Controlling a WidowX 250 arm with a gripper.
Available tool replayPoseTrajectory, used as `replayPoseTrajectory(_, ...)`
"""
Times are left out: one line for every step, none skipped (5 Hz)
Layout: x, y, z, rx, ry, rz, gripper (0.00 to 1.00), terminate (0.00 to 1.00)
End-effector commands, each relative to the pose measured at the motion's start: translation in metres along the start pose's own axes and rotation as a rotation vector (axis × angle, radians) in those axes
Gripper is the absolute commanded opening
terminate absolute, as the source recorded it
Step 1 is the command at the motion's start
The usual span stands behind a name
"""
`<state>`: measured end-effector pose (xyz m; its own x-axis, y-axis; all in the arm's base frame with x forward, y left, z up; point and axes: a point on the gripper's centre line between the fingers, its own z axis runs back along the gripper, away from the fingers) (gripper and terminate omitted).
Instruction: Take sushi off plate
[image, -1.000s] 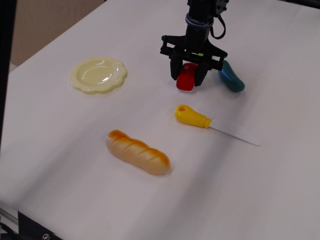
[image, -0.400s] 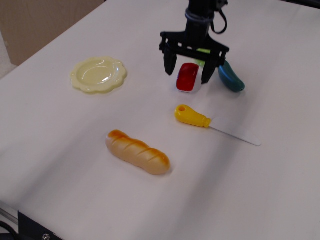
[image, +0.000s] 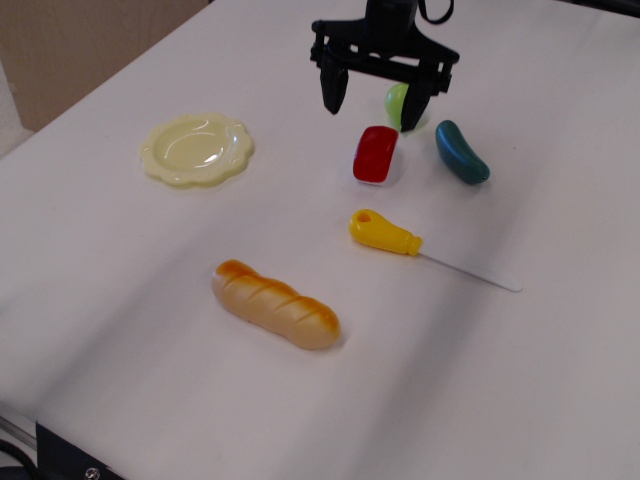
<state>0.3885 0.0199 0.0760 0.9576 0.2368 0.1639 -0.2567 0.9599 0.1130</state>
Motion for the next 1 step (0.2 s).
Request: replayPoseTrajectory(-0.0002,0.0057,0.0288,-0.019,-0.073,0.016,1.00,1.00)
